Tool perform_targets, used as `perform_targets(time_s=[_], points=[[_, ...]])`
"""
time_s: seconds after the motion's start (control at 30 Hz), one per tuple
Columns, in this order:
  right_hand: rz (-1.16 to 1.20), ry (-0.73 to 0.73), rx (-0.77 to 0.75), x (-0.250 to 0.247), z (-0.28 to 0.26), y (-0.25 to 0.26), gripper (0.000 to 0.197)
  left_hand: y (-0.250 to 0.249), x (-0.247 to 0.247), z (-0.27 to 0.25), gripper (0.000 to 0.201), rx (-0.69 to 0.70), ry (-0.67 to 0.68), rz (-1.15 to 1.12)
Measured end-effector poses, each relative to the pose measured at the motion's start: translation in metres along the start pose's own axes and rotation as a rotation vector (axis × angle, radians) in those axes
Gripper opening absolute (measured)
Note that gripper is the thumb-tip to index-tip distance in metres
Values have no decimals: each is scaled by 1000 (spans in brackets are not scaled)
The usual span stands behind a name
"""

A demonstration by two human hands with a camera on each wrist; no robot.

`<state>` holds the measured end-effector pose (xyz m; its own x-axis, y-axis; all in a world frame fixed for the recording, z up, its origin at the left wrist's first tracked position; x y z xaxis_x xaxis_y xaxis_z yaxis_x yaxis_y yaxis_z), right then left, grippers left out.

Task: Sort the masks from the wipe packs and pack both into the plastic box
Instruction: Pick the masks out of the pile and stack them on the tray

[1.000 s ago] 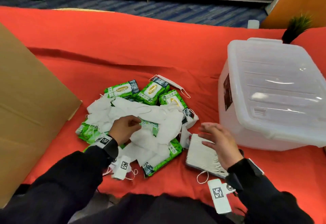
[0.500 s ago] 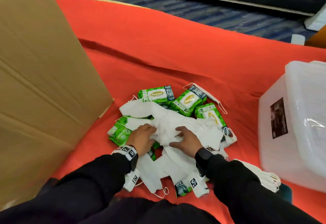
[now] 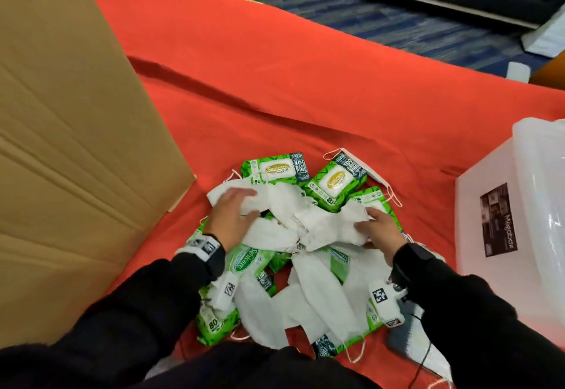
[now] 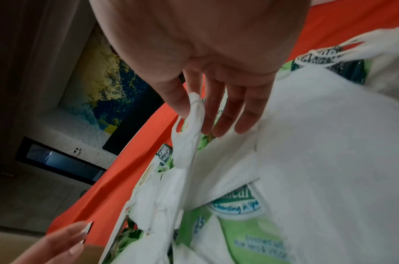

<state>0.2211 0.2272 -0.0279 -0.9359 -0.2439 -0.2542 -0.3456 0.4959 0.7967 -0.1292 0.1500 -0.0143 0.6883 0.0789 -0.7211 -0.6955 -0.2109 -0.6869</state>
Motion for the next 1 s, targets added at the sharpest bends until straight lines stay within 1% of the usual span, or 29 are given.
perform_targets(time_s=[0.03,0.07,0.13,0.17,0.23,0.27,0.33,0.37,0.4,0.43,0.47,0.53,0.57,0.6,0.63,0.67,0.73,0.77,0.8,0.83,0.87,0.9,0.93,0.97,1.0], points=[[37,-26,-2,-7,4,-2,33,23,-13,13,43,-134,-69,12],[69,-69,-22,-15,5,0,35,45,-24,23,49,-279,-102,15],[73,-167,-72,-27,10,4,39,78,-31,33,71,-522,-82,-54],[62,-200,-83,-30,13,5,39,89,-30,36,80,-591,-68,-133],[-42,-209,-84,-29,18,6,35,102,-24,41,84,-650,-86,-295],[-146,-181,-58,-27,22,3,35,104,-24,44,83,-638,-117,-360],[-438,-59,33,-20,24,-8,40,92,-28,47,76,-587,-190,-507],[-604,-2,63,-17,23,-15,46,81,-30,47,64,-537,-226,-598],[-747,31,71,-16,20,-19,55,66,-35,44,45,-480,-267,-686],[-852,42,65,-15,19,-22,65,49,-40,39,25,-429,-312,-763],[-918,46,50,-14,17,-24,74,33,-46,31,14,-383,-345,-844],[-987,68,9,-9,15,-28,85,-1,-51,14,12,-270,-352,-959],[-1002,84,-7,-7,14,-28,86,-12,-49,7,13,-231,-318,-965],[-999,92,-26,-6,16,-28,84,-24,-43,0,15,-212,-247,-954],[-974,90,-29,-6,18,-27,79,-32,-31,-6,18,-223,-132,-930],[-924,80,-43,-6,19,-22,70,-38,-15,-12,19,-245,26,-896],[-759,11,-106,-9,23,-9,45,-50,22,-27,18,-268,396,-783],[-634,-28,-136,-12,25,-2,34,-47,39,-34,13,-242,550,-639],[-482,-51,-156,-15,26,4,29,-41,53,-40,6,-178,671,-397],[-327,-62,-161,-17,28,8,29,-32,63,-43,16,-88,740,-111],[-205,-72,-160,-19,29,12,28,-26,74,-45,35,18,790,138],[-122,-85,-154,-22,29,16,27,-20,81,-45,48,96,803,298],[-51,-99,-133,-25,29,19,29,-16,83,-43,53,145,777,398],[16,-97,-111,-28,28,21,34,-15,81,-38,53,174,732,449],[63,-83,-99,-30,25,24,41,-10,77,-33,51,162,709,465]])
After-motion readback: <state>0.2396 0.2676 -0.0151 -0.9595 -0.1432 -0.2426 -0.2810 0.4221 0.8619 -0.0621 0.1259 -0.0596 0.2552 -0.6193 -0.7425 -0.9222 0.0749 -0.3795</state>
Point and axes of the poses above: each hand's wrist, its own z-axis towards the middle knuckle, its own x-axis out of the palm, y = z × x, the point moved 8 cm from there along z, towards the middle knuckle, and after that the axes turned 3 degrees about y, right-handed, at the moved point
